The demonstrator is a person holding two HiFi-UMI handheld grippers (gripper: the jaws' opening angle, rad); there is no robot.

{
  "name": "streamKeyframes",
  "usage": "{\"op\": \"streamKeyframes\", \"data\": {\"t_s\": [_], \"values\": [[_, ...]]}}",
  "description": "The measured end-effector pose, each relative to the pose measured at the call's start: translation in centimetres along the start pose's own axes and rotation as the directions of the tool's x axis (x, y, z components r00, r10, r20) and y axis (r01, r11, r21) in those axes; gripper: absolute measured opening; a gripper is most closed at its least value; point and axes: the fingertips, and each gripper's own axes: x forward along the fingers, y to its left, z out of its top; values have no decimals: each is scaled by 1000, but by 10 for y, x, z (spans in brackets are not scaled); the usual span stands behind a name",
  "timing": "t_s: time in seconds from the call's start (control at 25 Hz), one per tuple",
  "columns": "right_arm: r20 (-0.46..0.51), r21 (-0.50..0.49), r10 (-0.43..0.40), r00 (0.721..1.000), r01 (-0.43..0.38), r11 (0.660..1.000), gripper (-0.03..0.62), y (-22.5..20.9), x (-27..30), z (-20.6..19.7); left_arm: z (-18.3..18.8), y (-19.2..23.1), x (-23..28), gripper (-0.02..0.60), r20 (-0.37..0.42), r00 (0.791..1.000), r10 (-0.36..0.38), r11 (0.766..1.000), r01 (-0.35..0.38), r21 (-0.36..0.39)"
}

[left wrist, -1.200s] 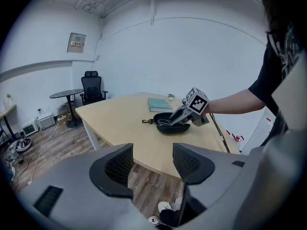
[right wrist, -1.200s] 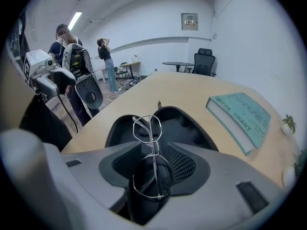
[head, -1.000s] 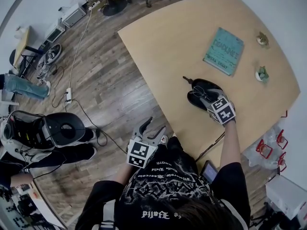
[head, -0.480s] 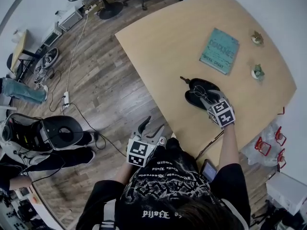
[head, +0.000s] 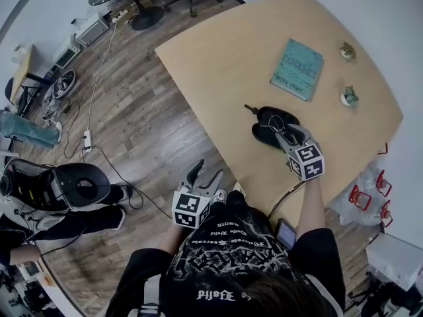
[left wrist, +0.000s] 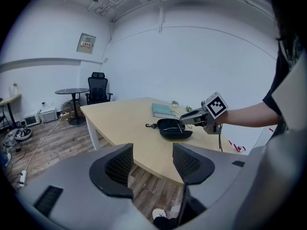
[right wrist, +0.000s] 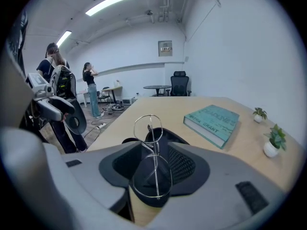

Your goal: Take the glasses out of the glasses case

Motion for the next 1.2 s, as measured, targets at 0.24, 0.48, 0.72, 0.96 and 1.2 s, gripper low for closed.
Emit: {"op": "streamKeyframes", "data": {"t_s": [0.24, 0.48, 0.72, 0.96, 1.2], "values": [[98, 94, -48, 994, 39, 995, 175, 1, -15, 8, -1, 6, -3, 264, 17, 1000, 11, 999, -10, -46], [192, 179, -78, 978, 43, 983, 175, 10, -30, 13, 3, 1, -3, 264, 39, 999, 8, 999, -6, -44], [312, 216, -107, 944, 39, 976, 175, 25, -60, 36, 8, -9, -5, 264, 60, 998, -14, 1000, 15, -16], [355, 203, -119, 927, 48, 978, 172, 43, -86, 41, 17, -23, -10, 264, 104, 994, -36, 998, 42, -53], [423, 221, -156, 893, 65, 973, 172, 60, -117, 51, 39, -44, -18, 262, 176, 978, -108, 993, 115, -31]]}}
